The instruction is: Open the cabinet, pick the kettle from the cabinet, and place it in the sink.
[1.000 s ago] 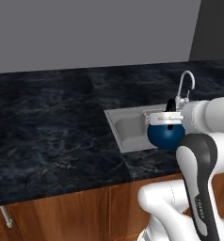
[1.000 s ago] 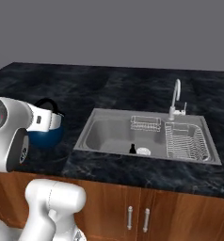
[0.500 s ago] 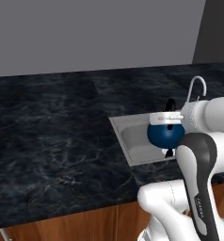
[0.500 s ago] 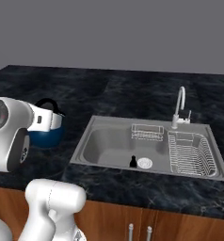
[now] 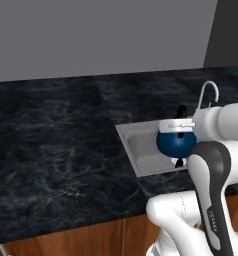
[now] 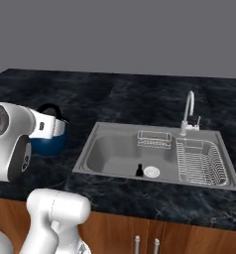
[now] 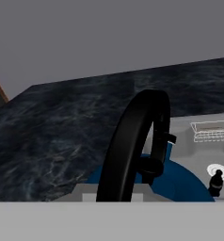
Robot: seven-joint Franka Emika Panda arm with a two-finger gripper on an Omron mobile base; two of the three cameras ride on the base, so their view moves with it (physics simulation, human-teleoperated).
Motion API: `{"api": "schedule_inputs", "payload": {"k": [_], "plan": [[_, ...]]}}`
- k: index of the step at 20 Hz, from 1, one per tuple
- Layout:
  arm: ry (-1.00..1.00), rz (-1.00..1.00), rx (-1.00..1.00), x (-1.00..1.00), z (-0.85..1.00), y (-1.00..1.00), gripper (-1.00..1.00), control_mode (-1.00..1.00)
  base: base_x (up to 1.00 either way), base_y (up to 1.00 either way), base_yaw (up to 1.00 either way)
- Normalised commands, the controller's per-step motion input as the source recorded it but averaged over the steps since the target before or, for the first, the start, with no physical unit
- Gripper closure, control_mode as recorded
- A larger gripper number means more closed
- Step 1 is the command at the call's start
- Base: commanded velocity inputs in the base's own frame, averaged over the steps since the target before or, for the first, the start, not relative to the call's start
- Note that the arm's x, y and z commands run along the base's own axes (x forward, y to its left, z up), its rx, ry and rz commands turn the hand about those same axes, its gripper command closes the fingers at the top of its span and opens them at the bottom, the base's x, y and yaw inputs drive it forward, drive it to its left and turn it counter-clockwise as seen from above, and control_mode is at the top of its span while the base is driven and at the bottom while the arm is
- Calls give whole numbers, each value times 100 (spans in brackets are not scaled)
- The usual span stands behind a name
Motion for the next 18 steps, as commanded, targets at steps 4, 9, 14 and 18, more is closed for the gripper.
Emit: {"api": "schedule_inputs", "payload": {"k": [4,9,14,18], "plan": [[0,0,0,0,0,0,100,100,-9,-16,-10],[0,0,0,0,0,0,100,100,-12,-13,-11],[0,0,0,0,0,0,100,100,-37,-6,-1],[0,0,0,0,0,0,100,100,-26,-1,1]]}}
